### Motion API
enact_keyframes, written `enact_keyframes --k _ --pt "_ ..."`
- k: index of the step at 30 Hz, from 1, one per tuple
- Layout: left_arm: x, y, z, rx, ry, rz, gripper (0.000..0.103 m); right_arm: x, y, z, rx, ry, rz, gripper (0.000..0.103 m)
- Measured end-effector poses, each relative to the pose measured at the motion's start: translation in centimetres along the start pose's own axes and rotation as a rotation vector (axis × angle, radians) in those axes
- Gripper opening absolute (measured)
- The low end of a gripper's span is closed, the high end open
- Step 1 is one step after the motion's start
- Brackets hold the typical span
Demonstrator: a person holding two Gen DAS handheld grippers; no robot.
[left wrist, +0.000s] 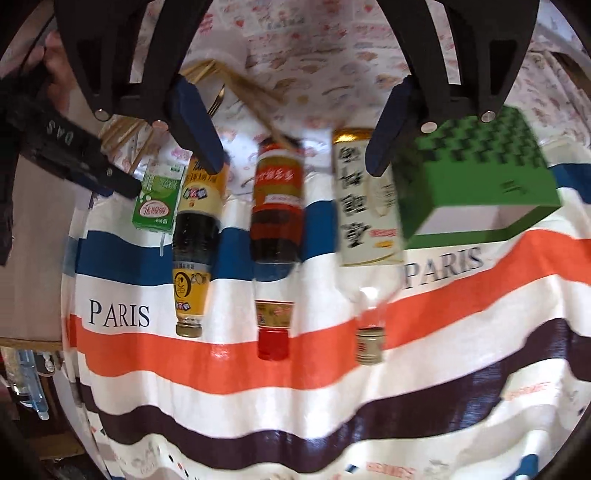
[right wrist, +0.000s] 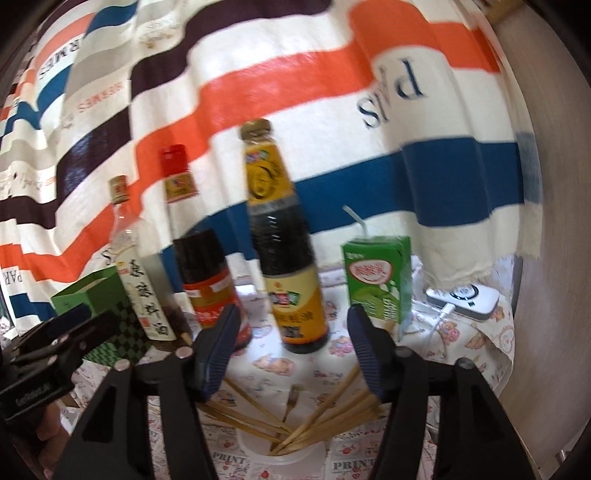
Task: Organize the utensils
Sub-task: 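Open the right tool over the cup while the left tool opens to drop its chopstick, then withdraw both open tools back from the cup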
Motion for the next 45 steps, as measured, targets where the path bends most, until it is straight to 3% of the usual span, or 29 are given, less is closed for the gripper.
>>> enact_keyframes --k 4,10,13,17,23,28,34,41,45 --pt "-1.8 0.6 -3.7 0.026 -0.035 0.062 0.087 -2.3 -0.5 -1.3 0.034 -0.003 -0.071 0.061" --pt "-4.8 1.7 -8.7 0.090 -0.090 0.092 0.102 -4.5 -0.1 -4.2 0.047 -0.041 -0.101 0.072" --pt "-6.0 2.7 -10.4 0.094 -0.101 0.075 0.102 -5.5 0.4 -5.6 0.040 -0.049 -0.123 0.082" --pt "-7.6 4.5 -12.2 0.079 -0.115 0.045 0.102 -6.5 1.5 -8.0 0.065 -0.071 -0.159 0.102" --pt "-9.7 6.9 -14.3 0.069 -0.151 0.019 0.102 -7.2 4.8 -10.1 0.079 -0.079 -0.181 0.103" --pt "-10.0 8.6 -14.9 0.085 -0.177 -0.001 0.102 -6.6 7.6 -9.5 0.033 -0.112 -0.138 0.103" --pt "-10.7 12.3 -14.1 0.022 -0.198 -0.057 0.102 -6.5 11.4 -8.4 -0.036 -0.087 -0.163 0.103" --pt "-10.6 13.1 -14.1 0.015 -0.203 -0.038 0.102 -6.7 13.5 -7.8 -0.062 -0.076 -0.197 0.103" --pt "-11.1 13.3 -13.9 0.005 -0.199 -0.098 0.102 -6.5 13.6 -7.8 -0.060 -0.074 -0.193 0.103"
Point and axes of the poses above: each gripper's, at about its wrist camera, not at the fingertips, and z roughly the way its jaws point, x to its right, y to its underside, the point moved 3 cm from there along z, roughly the way its jaws point, and after that the axes turned 15 degrees about x, right-handed, at the moved point
